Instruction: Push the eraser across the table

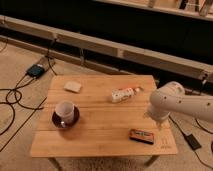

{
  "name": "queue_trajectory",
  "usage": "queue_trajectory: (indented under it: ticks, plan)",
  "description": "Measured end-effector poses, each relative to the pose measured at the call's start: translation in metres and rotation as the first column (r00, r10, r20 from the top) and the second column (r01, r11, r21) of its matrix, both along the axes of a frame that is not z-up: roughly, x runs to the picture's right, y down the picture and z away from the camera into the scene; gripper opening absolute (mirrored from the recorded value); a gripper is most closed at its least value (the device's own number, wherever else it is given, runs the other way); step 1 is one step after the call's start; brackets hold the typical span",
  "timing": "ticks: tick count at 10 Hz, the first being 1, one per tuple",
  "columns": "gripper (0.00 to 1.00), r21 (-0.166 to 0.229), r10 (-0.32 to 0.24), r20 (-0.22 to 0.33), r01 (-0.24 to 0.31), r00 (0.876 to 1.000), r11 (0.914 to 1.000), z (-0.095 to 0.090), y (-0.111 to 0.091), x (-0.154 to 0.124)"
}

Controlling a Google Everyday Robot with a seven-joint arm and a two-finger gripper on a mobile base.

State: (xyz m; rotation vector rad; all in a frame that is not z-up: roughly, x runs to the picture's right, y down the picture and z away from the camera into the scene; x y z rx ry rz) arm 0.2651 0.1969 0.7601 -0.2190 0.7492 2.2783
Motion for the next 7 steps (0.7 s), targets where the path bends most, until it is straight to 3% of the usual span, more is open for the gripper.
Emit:
queue_trajectory:
  ticks: [5,7]
  plan:
    - [0.65,-0.038,0.044,-0.025,-0.045,0.999,0.9983,0.022,0.032,0.019]
    - [0.65,-0.039,0.046,-0.028,-0.048,0.999,0.9981,0.022,0.034,0.021]
